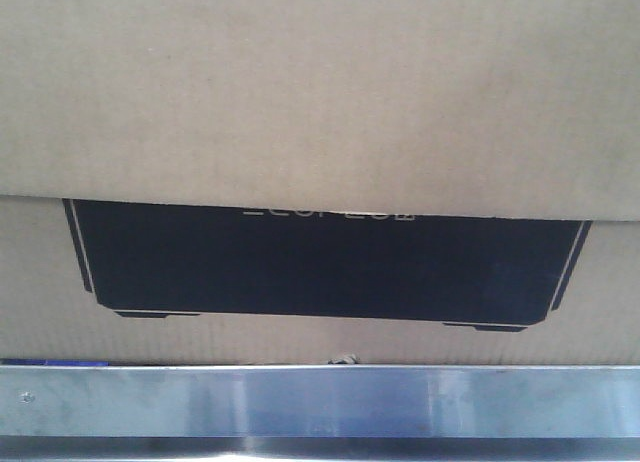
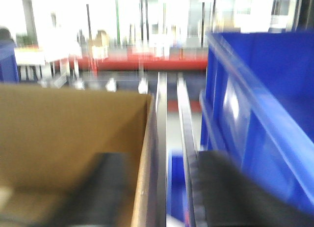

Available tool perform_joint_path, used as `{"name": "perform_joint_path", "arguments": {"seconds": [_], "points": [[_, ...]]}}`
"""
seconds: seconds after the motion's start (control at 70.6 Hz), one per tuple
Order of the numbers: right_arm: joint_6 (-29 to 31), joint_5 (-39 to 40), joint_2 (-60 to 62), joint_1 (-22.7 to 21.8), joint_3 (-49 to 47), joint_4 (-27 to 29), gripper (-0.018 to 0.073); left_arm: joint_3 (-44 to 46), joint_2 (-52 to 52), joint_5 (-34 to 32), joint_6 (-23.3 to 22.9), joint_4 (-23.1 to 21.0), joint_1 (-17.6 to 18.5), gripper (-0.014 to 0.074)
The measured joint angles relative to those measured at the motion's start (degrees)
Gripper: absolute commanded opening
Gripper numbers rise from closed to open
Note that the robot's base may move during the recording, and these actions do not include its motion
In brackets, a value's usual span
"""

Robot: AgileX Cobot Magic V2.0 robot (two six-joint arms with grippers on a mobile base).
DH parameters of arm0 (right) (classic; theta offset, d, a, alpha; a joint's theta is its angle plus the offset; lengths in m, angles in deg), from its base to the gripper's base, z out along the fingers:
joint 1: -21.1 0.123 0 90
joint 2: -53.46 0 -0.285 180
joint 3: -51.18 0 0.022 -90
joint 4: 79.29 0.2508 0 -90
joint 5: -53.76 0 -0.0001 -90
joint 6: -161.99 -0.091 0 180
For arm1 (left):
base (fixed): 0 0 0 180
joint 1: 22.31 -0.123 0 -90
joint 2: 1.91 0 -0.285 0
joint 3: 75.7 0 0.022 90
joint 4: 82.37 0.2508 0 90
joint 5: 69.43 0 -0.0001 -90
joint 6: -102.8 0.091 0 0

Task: Grab box from left shelf to table start
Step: 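Clamp the brown cardboard box's side walls with both grippers on the shelf, then lift the box with both grippers and pull it off the shelf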

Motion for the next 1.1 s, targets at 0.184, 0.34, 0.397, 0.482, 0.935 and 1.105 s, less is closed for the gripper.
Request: {"name": "perform_joint_path", "arguments": {"seconds": [0.184,0.34,0.397,0.482,0.935,1.105], "points": [[0.1,-8.5,-12.6,1.5,-10.5,0.0,0.0613,0.0,0.0,-0.1,0.0,0.0,0.0,0.0422],[0.2,-16.5,-22.6,3.6,-18.9,0.1,0.0613,0.0,-0.1,-0.2,0.0,-0.1,0.0,0.0422],[0.3,-19.8,-27.0,3.9,-21.8,0.1,0.0613,0.0,-0.1,-0.3,0.0,-0.1,0.0,0.0422],[0.4,-24.3,-32.7,4.0,-25.5,0.1,0.0613,0.0,-0.1,-0.3,0.0,-0.1,0.0,0.0422],[0.4,-30.6,-56.3,4.1,-34.1,0.1,0.0613,0.0,-0.1,-0.3,0.0,-0.3,0.0,0.0367],[0.4,-31.0,-59.4,4.1,-34.1,0.1,0.0524,0.0,-0.1,-0.5,-1.2,0.0,0.0,0.0161]]}}
